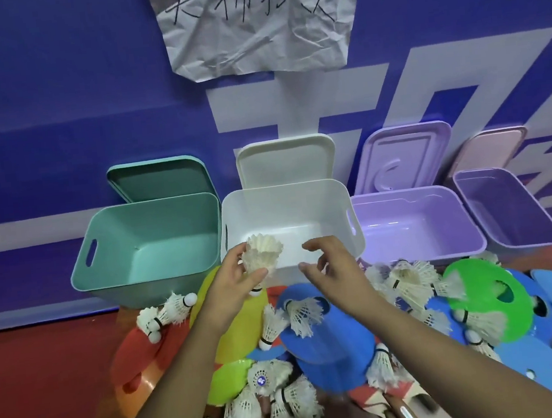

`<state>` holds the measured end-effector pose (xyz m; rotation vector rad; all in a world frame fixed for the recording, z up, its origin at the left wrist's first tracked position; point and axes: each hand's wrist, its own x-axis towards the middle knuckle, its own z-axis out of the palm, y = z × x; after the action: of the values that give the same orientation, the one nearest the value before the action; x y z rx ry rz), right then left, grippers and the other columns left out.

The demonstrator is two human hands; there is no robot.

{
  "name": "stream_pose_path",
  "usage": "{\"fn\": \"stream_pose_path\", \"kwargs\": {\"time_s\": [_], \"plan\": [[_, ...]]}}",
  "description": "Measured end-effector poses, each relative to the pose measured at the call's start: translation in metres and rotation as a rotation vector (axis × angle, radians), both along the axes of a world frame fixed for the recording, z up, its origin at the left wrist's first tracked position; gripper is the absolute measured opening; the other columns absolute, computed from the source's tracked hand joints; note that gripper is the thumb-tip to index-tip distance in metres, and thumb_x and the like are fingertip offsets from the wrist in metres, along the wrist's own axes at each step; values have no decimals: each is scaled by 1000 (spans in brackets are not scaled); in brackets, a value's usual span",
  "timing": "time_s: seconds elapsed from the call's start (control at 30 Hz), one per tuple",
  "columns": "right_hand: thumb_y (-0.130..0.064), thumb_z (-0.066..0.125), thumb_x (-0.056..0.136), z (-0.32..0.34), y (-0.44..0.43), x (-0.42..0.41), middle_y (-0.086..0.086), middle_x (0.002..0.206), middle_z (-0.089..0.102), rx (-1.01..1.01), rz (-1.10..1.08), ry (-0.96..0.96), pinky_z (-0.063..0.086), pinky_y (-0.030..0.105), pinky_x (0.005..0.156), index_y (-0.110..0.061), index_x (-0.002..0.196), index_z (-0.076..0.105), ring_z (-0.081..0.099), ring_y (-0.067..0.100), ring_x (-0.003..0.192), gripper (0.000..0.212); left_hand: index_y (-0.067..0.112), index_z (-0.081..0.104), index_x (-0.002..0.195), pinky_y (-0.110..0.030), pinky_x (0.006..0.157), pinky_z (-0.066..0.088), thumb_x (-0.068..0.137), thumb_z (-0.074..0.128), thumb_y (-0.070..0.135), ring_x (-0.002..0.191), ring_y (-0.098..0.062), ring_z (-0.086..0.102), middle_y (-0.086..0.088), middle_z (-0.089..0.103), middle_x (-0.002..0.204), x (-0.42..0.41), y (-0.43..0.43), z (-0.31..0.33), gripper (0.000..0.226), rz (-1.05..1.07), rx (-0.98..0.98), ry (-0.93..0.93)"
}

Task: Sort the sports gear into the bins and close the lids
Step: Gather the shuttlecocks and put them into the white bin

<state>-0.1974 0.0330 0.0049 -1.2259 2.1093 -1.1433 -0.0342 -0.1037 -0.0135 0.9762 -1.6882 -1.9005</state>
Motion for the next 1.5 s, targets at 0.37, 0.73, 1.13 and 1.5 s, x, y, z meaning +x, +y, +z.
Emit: {"fn": "stream_pose_path", "kwargs": {"time_s": [0.37,0.73,1.13,1.5], "plan": [[-9,50,89,-57,7,16,5,98,64,389,152,504,49,36,69,-14,105,68,61,27,97,24,44,50,116,-35,81,56,84,71,7,111,-12,62,4,64,121,27,-21,-10,53,-17,-9,-74],[-10,61,91,38,-44,-29,2,80,69,-39,-111,-88,46,21,65,-16,99,64,62,12,70,10,44,54,117,-32,92,53,79,79,13,107,-19,63,2,64,117,1,-51,1,55,-233,-176,-103],[-46,55,95,-14,-102,-46,-4,90,70,151,-39,-340,51,26,79,-14,92,66,65,13,83,34,41,54,117,-28,87,52,75,79,32,101,-5,58,10,54,117,-54,-107,-24,50,-343,-512,-330],[-8,51,86,-85,-132,-56,0,62,48,602,16,-18,32,24,48,-12,61,46,43,16,56,26,23,49,133,-32,91,45,77,76,28,108,-20,53,-4,51,121,-93,-116,-79,63,-597,-663,-724]]}}
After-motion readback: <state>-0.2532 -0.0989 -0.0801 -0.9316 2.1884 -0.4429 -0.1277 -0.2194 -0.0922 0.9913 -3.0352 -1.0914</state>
